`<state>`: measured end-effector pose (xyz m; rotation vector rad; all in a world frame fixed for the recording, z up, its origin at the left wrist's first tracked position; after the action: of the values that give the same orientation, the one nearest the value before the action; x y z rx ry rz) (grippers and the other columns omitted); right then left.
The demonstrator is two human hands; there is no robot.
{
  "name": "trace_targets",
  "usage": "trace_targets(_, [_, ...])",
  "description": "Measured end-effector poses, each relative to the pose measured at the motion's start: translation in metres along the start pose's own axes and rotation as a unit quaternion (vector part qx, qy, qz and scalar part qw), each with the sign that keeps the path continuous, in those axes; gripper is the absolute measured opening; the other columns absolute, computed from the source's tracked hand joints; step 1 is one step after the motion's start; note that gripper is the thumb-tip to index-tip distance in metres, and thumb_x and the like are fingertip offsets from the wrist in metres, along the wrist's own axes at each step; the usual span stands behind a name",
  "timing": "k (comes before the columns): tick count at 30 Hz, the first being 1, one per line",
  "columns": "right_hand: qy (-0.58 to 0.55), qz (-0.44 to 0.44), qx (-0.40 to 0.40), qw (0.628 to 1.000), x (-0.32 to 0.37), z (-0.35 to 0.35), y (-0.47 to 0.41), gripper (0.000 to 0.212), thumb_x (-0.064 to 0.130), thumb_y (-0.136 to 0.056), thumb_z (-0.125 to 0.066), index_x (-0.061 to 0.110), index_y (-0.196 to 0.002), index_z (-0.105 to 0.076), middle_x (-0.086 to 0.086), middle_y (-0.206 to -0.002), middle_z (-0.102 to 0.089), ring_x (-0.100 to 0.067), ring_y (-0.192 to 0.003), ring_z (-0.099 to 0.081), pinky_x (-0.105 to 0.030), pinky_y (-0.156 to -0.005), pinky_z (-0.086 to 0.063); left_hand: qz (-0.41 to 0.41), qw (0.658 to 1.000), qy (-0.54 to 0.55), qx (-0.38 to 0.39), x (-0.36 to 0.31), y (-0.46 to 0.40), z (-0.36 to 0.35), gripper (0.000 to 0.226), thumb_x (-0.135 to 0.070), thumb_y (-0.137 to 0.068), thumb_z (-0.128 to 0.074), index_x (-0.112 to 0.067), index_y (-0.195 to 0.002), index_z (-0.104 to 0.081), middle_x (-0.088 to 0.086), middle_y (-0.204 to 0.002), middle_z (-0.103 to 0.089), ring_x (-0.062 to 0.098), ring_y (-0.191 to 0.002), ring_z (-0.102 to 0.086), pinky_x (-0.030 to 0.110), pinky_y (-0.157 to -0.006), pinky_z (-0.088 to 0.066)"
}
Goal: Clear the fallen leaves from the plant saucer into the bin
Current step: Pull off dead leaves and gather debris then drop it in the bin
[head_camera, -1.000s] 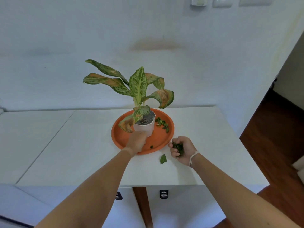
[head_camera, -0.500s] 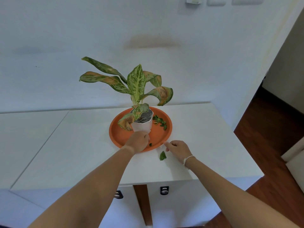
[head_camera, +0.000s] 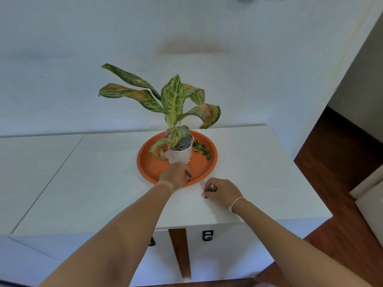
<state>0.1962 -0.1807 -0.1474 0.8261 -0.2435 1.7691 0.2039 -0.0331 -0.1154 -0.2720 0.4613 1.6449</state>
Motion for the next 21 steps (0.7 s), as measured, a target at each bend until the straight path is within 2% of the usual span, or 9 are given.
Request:
trace_targets(3, [0.017,0.005,-0.008,1.0,0.0,0.0,0.002,0.009,0.031,-0.086,-0.061,0.026,-0.082,-0.056,0.01,-0.071,-0.051,-0.013,-0.072,-0.048,-0.017,-0.054,-0.032,-0.004,1.0,-0.005,-0.014,0.0,0.001,0.0,0.016,-0.018,-0.089,-0.06,-0.014,-0.097,-0.073,0.004,-0.11,-0.069,0.022,-0.1,-0.062,0.033,-0.085,-0.051])
trace_targets(8, [0.005,0.011,-0.011,1.0,0.0,0.002,0.004,0.012,0.029,-0.092,-0.052,0.022,-0.083,-0.054,0.014,-0.066,-0.049,-0.005,-0.06,-0.043,-0.019,-0.055,-0.033,-0.015,0.999,0.012,-0.031,-0.005,0.006,0.006,0.02,-0.019,-0.093,-0.049,-0.011,-0.097,-0.067,0.008,-0.103,-0.069,0.026,-0.095,-0.063,0.036,-0.083,-0.053])
trace_targets(11, [-0.029,0.003,-0.025,0.999,-0.001,0.006,0.006,0.024,0.034,-0.096,-0.045,0.018,-0.081,-0.054,0.007,-0.069,-0.053,-0.011,-0.062,-0.045,-0.022,-0.057,-0.033,-0.022,0.998,0.035,-0.045,-0.01,0.013,0.014,0.02,-0.021,-0.097,-0.041,-0.008,-0.098,-0.056,0.011,-0.095,-0.066,0.026,-0.081,-0.059,0.032,-0.068,-0.045])
trace_targets(14, [-0.092,-0.019,-0.048,0.994,-0.004,0.011,0.006,0.034,0.029,-0.097,-0.042,0.017,-0.065,-0.045,-0.003,-0.075,-0.059,-0.015,-0.066,-0.046,-0.025,-0.058,-0.033,-0.017,0.995,0.08,-0.048,-0.009,0.02,0.02,0.02,-0.02,-0.097,-0.037,-0.012,-0.08,-0.043,0.007,-0.072,-0.054,0.022,-0.065,-0.048,0.028,-0.053,-0.032])
trace_targets(17, [-0.17,-0.042,-0.077,0.981,-0.007,0.018,0.012,0.043,0.026,-0.098,-0.039,0.015,-0.057,-0.033,-0.001,-0.062,-0.046,-0.014,-0.058,-0.039,-0.027,-0.058,-0.03,-0.009,0.986,0.159,-0.046,-0.009,0.027,0.022,0.035,-0.015,-0.097,-0.034,-0.016,-0.062,-0.034,0.003,-0.059,-0.041,0.019,-0.058,-0.038,0.027,-0.05,-0.026])
trace_targets(21, [-0.269,-0.097,-0.084,0.955,-0.021,0.018,0.02,0.045,0.034,-0.097,-0.043,0.018,-0.056,-0.029,0.001,-0.055,-0.035,-0.013,-0.048,-0.028,-0.022,-0.049,-0.025,0.006,0.966,0.257,-0.035,-0.01,0.037,0.018,0.038,-0.011,-0.095,-0.031,-0.016,-0.058,-0.028,0.0,-0.057,-0.031,0.014,-0.055,-0.027,0.027,-0.053,-0.02])
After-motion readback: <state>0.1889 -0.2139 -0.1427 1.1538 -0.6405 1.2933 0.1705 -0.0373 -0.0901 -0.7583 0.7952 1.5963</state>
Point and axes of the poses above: each hand's wrist, its own y-axis away from the middle knuckle, its own z-axis out of the back of the hand, x = y × z, the point moved 10 cm from there along -y, towards the middle knuckle
